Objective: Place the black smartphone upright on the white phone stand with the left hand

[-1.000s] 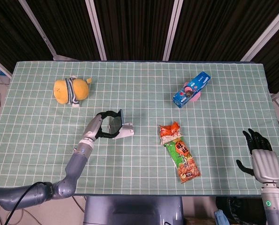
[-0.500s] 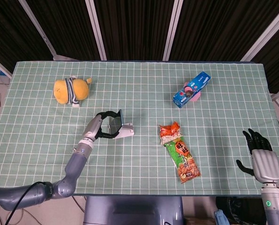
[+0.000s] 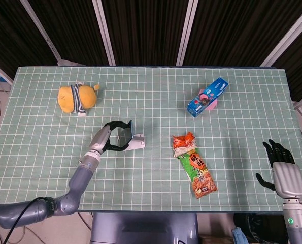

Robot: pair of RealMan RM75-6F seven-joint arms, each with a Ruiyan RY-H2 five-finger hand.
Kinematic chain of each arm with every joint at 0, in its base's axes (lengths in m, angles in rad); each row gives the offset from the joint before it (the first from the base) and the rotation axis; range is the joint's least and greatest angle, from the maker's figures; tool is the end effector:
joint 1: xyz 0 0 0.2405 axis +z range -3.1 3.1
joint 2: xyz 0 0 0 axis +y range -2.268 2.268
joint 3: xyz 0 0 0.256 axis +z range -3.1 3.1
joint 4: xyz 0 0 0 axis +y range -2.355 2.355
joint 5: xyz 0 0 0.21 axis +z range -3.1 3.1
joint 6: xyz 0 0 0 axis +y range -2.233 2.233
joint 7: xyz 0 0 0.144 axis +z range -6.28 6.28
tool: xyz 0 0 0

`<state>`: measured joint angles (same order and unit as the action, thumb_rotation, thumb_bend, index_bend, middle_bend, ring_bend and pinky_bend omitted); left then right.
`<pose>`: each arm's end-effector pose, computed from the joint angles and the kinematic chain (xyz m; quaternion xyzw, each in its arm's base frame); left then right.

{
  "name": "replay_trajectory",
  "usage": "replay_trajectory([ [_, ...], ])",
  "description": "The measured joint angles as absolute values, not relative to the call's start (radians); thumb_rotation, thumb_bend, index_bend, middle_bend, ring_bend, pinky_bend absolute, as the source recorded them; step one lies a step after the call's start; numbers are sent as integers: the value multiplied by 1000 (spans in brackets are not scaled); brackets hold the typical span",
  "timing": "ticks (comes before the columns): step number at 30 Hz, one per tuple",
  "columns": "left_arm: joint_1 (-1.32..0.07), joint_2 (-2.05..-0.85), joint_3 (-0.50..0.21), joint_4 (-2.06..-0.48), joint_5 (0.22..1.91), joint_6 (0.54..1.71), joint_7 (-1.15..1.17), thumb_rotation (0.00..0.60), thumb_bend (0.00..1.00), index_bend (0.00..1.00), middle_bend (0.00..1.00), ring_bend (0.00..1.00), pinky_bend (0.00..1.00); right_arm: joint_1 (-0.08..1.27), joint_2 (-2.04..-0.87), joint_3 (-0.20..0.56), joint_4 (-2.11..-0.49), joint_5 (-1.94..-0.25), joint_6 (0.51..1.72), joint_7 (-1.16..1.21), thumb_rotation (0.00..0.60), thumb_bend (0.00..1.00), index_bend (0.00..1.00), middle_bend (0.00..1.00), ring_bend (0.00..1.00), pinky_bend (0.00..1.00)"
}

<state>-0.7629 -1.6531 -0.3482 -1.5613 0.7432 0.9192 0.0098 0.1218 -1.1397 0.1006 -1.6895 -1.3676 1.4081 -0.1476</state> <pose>-0.1120 0.3477 -0.0391 -0.5247 -0.6625 -0.4493 0.2895 -0.3031 -0.2004 0.1480 0.5819 -0.4041 0.3562 0.6092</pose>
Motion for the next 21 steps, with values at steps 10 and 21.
replay_trajectory([
  [10,-761,-1648,-343,-1565,750,921,10,600,285,140,182,25,0,122,-1140,100,-1689,-1368,1408,-148,600,395,22,0,0,128],
  [21,-760,-1639,-336,-1573,750,916,15,600,213,22,81,0,0,121,-1140,100,-1689,-1369,1409,-148,600,394,22,0,0,128],
])
